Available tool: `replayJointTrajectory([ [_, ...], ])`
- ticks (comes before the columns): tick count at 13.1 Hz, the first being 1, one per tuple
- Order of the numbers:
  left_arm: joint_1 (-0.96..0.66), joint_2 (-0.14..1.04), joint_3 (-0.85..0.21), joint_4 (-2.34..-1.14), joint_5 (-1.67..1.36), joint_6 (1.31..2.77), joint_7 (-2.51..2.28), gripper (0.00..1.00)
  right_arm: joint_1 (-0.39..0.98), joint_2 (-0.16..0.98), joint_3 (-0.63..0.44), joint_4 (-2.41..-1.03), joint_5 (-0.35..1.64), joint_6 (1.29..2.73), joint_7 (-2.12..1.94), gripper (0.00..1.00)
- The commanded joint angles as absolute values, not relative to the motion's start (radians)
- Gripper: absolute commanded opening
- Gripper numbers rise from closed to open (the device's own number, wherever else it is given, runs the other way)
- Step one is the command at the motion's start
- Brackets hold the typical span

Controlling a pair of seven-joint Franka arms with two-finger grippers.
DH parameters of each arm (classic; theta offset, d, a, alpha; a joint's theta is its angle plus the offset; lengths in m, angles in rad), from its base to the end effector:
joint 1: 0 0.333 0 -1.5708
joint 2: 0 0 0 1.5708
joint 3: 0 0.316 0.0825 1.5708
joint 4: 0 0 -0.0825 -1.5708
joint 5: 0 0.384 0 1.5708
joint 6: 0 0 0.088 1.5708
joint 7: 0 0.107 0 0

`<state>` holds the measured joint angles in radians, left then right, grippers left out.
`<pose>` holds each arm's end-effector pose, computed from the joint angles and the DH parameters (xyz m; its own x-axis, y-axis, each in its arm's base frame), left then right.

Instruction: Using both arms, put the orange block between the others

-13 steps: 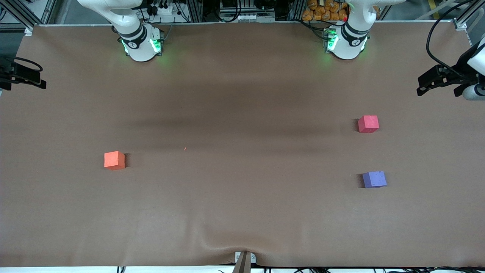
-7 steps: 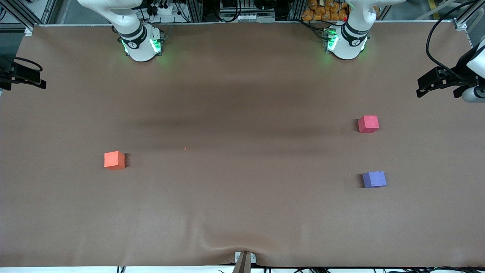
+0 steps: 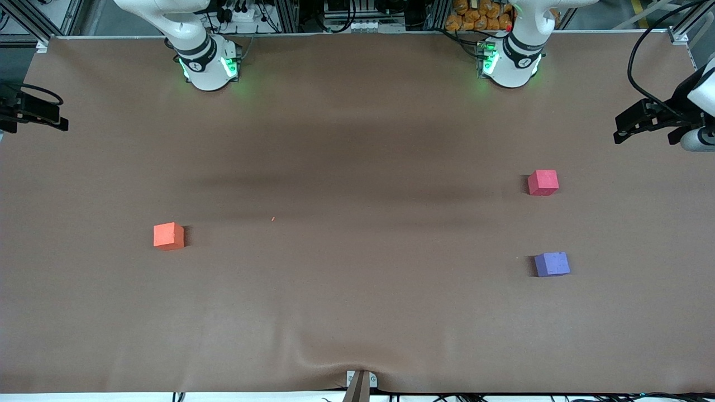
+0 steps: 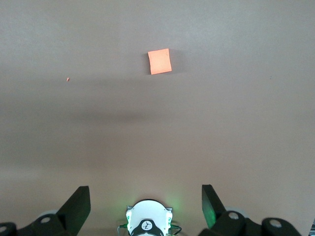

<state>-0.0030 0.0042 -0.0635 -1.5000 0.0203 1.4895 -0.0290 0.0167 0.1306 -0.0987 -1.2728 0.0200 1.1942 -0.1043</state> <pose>0.5468 -0.0340 0.6483 0.9993 -0.0358 -0.0141 -0.0361 -0.9991 -0.0204 0.5502 -0.0379 0.6583 0.9783 0.0296 -0.2052 0.0242 -0.9993 -0.0284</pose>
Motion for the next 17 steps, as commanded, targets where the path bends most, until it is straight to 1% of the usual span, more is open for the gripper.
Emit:
replayJointTrajectory([
  [1, -0.003, 0.006, -0.066, -1.496, 0.025, 1.493, -0.015, 1.0, 0.003, 0.113, -0.089, -1.282, 0.035, 1.189, -0.103, 1.0],
  [3, -0.003, 0.005, -0.066, -1.5, 0.025, 1.493, -0.015, 1.0, 0.003, 0.124, -0.089, -1.295, 0.035, 1.203, -0.104, 1.0],
  [4, -0.005, 0.005, -0.066, -1.5, 0.025, 1.493, -0.014, 1.0, 0.003, 0.135, -0.089, -1.324, 0.035, 1.233, -0.104, 1.0],
  [6, -0.003, 0.005, -0.071, -1.5, 0.025, 1.493, -0.014, 1.0, 0.002, 0.179, -0.089, -1.394, 0.035, 1.346, -0.106, 1.0],
  [9, -0.003, 0.0, -0.074, -1.506, 0.025, 1.491, -0.014, 1.0, 0.002, 0.287, -0.087, -1.471, 0.035, 1.518, -0.11, 1.0],
  [13, -0.003, 0.0, -0.078, -1.513, 0.025, 1.493, -0.015, 1.0, -0.018, 0.423, -0.087, -1.577, 0.037, 1.802, -0.245, 1.0],
  [17, -0.002, 0.0, -0.078, -1.513, 0.025, 1.497, -0.015, 1.0, -0.032, 0.538, -0.086, -1.585, 0.092, 1.919, -0.313, 1.0],
])
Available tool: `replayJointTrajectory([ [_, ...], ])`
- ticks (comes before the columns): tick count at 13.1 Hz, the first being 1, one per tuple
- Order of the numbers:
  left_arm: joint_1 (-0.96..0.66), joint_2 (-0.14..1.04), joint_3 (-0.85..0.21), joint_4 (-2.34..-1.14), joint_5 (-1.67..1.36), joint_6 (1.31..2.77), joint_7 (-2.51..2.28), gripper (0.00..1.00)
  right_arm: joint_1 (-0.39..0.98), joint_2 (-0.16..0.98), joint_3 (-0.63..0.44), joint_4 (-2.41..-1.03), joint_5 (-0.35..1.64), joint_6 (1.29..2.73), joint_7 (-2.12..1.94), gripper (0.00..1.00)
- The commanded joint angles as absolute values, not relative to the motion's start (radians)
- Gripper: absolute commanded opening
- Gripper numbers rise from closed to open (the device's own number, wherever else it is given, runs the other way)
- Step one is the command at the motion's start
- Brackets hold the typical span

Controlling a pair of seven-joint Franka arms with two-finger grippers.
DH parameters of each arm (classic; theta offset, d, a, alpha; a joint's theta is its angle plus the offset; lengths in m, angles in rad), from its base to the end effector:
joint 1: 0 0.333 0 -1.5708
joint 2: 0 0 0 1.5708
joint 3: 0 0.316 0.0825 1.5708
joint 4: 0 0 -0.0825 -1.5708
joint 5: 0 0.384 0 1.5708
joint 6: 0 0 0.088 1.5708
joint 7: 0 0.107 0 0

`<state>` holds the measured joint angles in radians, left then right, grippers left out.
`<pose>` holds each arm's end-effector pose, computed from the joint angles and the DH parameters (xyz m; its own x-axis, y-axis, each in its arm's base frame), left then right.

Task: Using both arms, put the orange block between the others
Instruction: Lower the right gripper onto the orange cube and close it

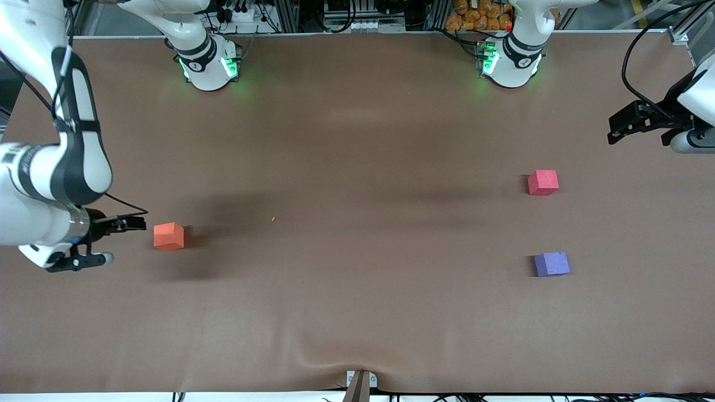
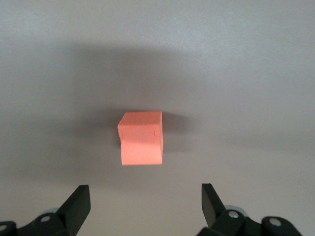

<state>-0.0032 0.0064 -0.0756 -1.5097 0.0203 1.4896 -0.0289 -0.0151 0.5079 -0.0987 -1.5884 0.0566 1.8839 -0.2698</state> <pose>0.5471 -0.0407 0.6426 0.9985 -0.0482 -0.0259 -0.0488 -0.9986 -0.0205 0.6599 -0.0632 0.3259 0.9693 0.1426 -0.2003 0.1339 -0.9894 -0.0565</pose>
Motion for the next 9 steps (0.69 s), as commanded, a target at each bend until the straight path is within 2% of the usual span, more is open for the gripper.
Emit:
replayJointTrajectory([
  [1, -0.002, -0.002, -0.078, -1.514, 0.025, 1.497, -0.015, 1.0, -0.034, 0.566, -0.086, -1.585, 0.098, 1.937, -0.327, 1.0],
  [4, 0.0, -0.002, -0.078, -1.513, 0.025, 1.499, -0.015, 1.0, -0.032, 0.615, -0.086, -1.585, 0.1, 1.989, -0.333, 1.0],
  [9, 0.003, -0.009, -0.078, -1.517, 0.023, 1.499, -0.015, 1.0, -0.02, 0.652, -0.083, -1.586, 0.1, 1.999, -0.334, 1.0],
])
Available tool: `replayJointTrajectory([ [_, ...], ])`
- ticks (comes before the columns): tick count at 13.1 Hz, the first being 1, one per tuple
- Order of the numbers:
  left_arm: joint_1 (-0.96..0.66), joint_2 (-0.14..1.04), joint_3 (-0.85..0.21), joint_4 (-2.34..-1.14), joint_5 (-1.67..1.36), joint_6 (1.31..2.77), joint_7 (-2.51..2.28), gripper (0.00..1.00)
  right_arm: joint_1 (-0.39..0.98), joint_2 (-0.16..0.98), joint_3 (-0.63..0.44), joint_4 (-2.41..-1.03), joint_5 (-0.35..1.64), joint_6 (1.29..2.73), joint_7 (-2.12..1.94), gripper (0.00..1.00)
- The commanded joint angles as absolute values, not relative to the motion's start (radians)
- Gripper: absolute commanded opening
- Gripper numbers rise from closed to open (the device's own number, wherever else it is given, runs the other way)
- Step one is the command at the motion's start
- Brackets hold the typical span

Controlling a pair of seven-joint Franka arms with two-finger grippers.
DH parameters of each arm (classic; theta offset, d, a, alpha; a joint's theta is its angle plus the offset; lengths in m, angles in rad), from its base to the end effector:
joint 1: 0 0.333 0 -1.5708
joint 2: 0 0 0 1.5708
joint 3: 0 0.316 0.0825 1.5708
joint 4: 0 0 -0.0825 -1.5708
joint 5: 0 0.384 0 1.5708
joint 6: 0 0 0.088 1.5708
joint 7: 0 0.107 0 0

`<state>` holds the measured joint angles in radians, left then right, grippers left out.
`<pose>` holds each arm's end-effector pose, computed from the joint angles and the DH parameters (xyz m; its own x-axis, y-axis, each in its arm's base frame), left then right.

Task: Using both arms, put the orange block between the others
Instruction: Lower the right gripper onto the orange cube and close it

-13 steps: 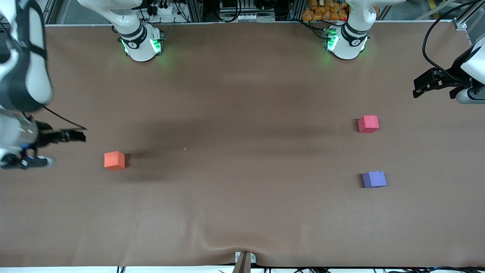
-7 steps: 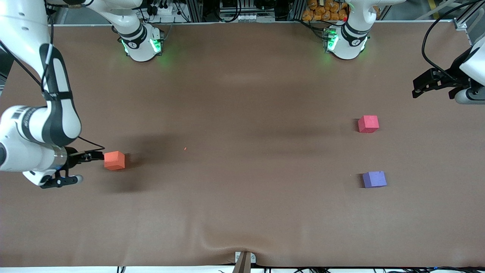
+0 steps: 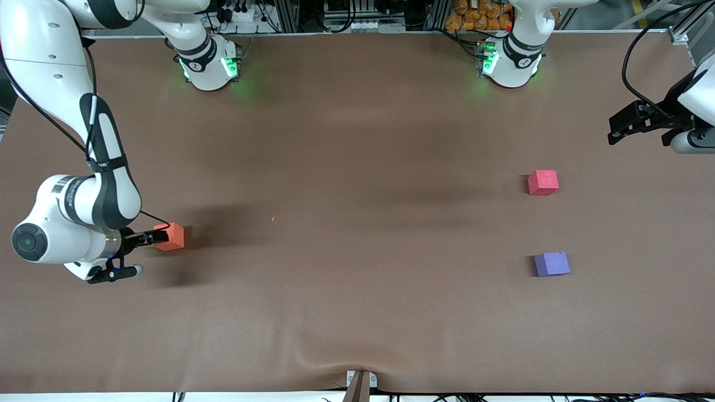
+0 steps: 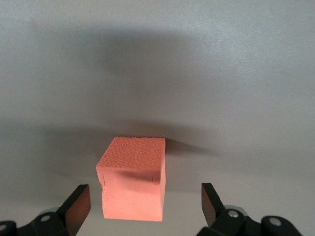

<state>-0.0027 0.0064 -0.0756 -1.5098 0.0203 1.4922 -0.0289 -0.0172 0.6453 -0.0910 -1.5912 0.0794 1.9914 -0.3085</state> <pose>0.5474 -0.0405 0.6427 0.9986 -0.0478 -0.0234 -0.0483 -0.9986 -0.0205 0.6659 -0.0603 0.2398 0.9584 0.1744 -0.2259 0.1601 -0.9838 -0.0803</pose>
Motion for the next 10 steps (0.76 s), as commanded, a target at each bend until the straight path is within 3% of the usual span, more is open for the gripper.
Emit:
replayJointTrajectory([
  [1, 0.003, -0.015, -0.078, -1.517, 0.023, 1.499, -0.015, 1.0, -0.018, 0.658, -0.083, -1.586, 0.1, 2.0, -0.336, 1.0],
  [10, 0.006, -0.012, -0.078, -1.517, 0.023, 1.502, -0.015, 1.0, -0.012, 0.672, -0.071, -1.66, 0.101, 2.072, -0.339, 1.0],
])
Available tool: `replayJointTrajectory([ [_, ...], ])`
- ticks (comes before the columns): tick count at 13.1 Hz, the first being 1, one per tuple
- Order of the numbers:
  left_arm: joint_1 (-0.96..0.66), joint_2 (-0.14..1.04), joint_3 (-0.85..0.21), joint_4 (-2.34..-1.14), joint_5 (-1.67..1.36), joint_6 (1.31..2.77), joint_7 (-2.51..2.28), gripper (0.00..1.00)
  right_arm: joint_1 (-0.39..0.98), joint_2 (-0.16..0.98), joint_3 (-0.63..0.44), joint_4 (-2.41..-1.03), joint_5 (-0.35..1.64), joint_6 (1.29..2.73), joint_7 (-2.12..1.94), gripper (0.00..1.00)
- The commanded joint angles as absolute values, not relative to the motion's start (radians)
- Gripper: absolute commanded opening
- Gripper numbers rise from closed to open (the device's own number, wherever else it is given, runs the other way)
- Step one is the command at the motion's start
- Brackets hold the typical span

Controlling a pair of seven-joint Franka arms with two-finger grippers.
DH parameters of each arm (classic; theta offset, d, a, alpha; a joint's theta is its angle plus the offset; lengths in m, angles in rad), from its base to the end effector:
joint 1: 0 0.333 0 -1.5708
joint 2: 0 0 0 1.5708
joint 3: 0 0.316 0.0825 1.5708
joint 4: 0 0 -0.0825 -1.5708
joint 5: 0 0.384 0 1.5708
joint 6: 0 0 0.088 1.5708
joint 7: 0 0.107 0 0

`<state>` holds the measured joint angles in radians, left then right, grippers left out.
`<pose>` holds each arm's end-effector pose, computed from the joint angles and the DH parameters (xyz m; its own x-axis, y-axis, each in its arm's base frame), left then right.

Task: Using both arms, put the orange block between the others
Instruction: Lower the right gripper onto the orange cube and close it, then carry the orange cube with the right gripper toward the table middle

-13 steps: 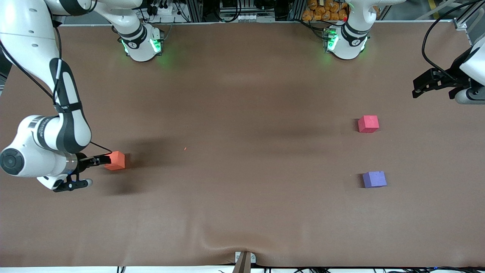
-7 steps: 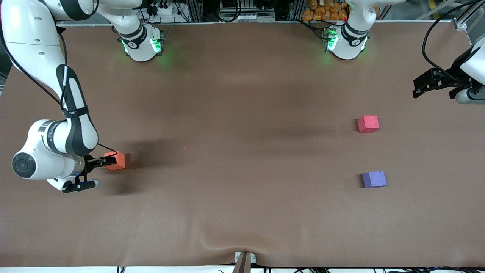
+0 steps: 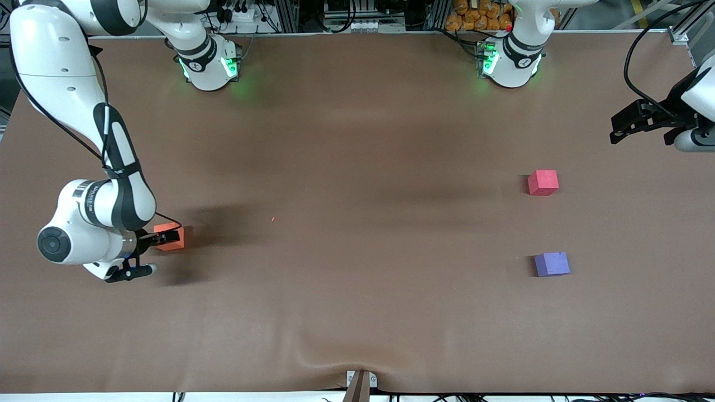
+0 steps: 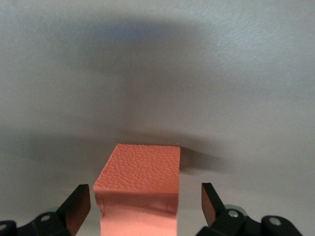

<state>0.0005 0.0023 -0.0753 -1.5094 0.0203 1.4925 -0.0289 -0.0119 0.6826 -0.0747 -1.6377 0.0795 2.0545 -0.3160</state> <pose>0.5463 -0.0386 0.6452 0.9988 -0.0443 -0.0186 -0.0447 -0.9988 -0.0206 0.6560 -0.0480 0.1995 0.9494 0.1976 -0.2440 0.1803 -0.9793 -0.0916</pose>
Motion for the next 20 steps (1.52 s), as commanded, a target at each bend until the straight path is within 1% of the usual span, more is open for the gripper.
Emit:
replayJointTrajectory([
  [1, 0.005, -0.012, -0.078, -1.517, 0.021, 1.502, -0.015, 1.0, -0.012, 0.672, -0.071, -1.664, 0.101, 2.072, -0.339, 0.97],
  [3, 0.002, -0.011, -0.078, -1.517, 0.021, 1.509, -0.015, 1.0, -0.012, 0.672, -0.069, -1.664, 0.101, 2.071, -0.35, 0.67],
  [4, 0.0, -0.009, -0.078, -1.517, 0.021, 1.512, -0.015, 1.0, -0.012, 0.672, -0.071, -1.663, 0.1, 2.072, -0.389, 0.49],
  [5, -0.002, -0.009, -0.078, -1.517, 0.021, 1.513, -0.015, 1.0, -0.012, 0.672, -0.069, -1.661, 0.1, 2.074, -0.432, 0.35],
  [6, -0.002, -0.009, -0.078, -1.517, 0.021, 1.513, -0.015, 1.0, -0.012, 0.669, -0.071, -1.658, 0.101, 2.074, -0.434, 0.28],
  [7, -0.002, -0.009, -0.078, -1.517, 0.021, 1.513, -0.015, 1.0, -0.012, 0.664, -0.069, -1.652, 0.101, 2.072, -0.433, 0.26],
  [10, -0.003, -0.008, -0.081, -1.517, 0.021, 1.52, -0.017, 1.0, 0.012, 0.647, -0.058, -1.577, 0.113, 2.065, -0.411, 0.24],
  [12, -0.005, -0.008, -0.081, -1.517, 0.021, 1.52, -0.017, 1.0, 0.064, 0.62, -0.054, -1.545, 0.161, 2.06, -0.32, 0.24],
  [15, -0.002, -0.005, -0.092, -1.519, 0.021, 1.522, -0.015, 1.0, 0.185, 0.589, -0.054, -1.545, 0.271, 2.051, -0.139, 0.24],
  [17, -0.003, -0.002, -0.092, -1.517, 0.021, 1.531, -0.015, 1.0, 0.273, 0.591, -0.054, -1.545, 0.354, 2.048, -0.054, 0.2],
  [20, -0.003, 0.006, -0.092, -1.517, 0.021, 1.536, -0.015, 1.0, 0.383, 0.6, -0.054, -1.546, 0.486, 2.056, -0.003, 0.19],
])
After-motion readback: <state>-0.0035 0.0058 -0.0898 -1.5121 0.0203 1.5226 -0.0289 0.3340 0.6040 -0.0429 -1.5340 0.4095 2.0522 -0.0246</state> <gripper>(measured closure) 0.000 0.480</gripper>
